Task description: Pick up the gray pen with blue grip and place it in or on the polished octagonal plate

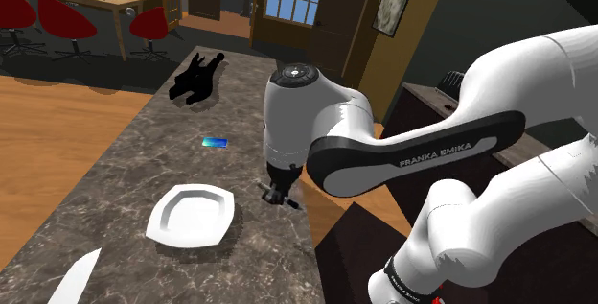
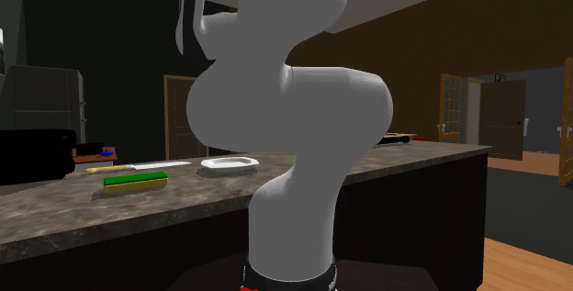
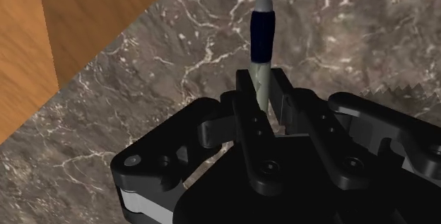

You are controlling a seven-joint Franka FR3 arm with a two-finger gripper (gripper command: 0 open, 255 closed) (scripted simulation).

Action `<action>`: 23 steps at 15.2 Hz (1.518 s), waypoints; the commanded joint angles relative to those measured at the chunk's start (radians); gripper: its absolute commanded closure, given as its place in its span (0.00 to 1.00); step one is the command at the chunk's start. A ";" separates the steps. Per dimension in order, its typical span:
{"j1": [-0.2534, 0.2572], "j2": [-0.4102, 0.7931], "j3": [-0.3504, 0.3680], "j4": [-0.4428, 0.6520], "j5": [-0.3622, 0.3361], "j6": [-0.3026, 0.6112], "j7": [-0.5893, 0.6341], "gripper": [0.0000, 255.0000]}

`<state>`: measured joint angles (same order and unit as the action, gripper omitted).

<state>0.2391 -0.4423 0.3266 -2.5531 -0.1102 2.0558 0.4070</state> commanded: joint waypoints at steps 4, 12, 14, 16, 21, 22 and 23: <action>-0.022 0.194 0.051 0.195 -0.046 -0.020 0.071 1.00; -0.026 0.435 0.092 0.470 -0.132 -0.088 0.151 1.00; -0.029 0.436 0.089 0.438 -0.121 -0.010 0.193 0.00; -0.033 0.449 0.084 0.384 -0.110 0.146 0.281 0.00; -0.037 0.514 0.073 0.326 -0.148 0.394 0.441 0.00; -0.037 0.525 0.072 0.325 -0.157 0.405 0.447 0.00; -0.037 0.536 0.070 0.324 -0.167 0.415 0.454 0.00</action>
<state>0.2026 0.0827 0.3986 -2.2270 -0.2679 2.4555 0.8523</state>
